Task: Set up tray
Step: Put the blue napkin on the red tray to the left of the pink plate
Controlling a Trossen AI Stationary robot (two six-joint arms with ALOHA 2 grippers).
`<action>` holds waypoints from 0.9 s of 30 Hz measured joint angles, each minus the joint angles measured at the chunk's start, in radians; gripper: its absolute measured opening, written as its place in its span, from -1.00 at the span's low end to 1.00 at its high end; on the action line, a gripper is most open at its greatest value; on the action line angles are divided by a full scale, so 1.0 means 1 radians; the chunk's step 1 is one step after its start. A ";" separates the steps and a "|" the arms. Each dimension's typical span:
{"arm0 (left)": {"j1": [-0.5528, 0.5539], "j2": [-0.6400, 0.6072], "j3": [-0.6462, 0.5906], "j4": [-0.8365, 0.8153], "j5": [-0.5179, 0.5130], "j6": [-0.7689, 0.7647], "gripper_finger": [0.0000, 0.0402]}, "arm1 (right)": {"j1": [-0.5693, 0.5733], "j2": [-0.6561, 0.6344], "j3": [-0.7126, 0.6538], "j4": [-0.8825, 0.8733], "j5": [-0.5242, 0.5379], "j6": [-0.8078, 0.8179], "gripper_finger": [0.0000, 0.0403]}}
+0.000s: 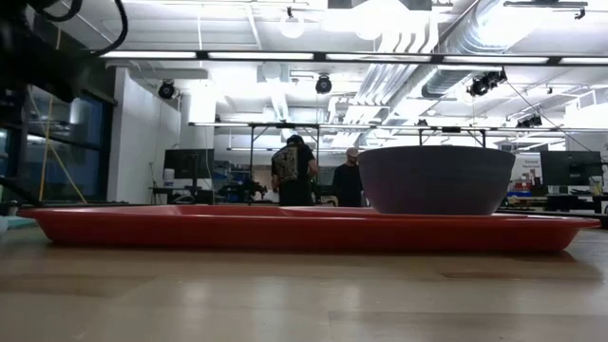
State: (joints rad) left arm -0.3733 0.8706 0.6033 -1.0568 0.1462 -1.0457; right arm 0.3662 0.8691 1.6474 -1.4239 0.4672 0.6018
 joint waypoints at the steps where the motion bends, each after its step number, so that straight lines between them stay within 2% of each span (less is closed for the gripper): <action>1: 0.000 0.002 0.000 0.003 0.021 0.010 0.24 | 0.000 0.004 0.000 0.000 -0.006 0.000 -1.00; 7: 0.000 0.005 0.000 0.003 0.059 0.054 0.24 | 0.000 0.056 0.000 -0.001 -0.080 -0.005 -1.00; 13: 0.000 0.004 0.000 0.003 0.054 0.054 0.24 | 0.000 0.213 0.000 0.065 -0.149 -0.056 -1.00; 21: 0.000 0.004 0.000 0.002 0.050 0.069 0.24 | 0.000 0.436 0.000 0.367 -0.330 -0.197 -1.00; 27: 0.000 0.004 0.000 0.002 -0.003 0.073 0.24 | -0.002 0.615 0.000 0.667 -0.450 -0.240 -1.00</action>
State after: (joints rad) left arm -0.3733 0.8745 0.6033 -1.0547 0.1429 -0.9727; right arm 0.3643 1.4843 1.6476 -0.7572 0.0174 0.3616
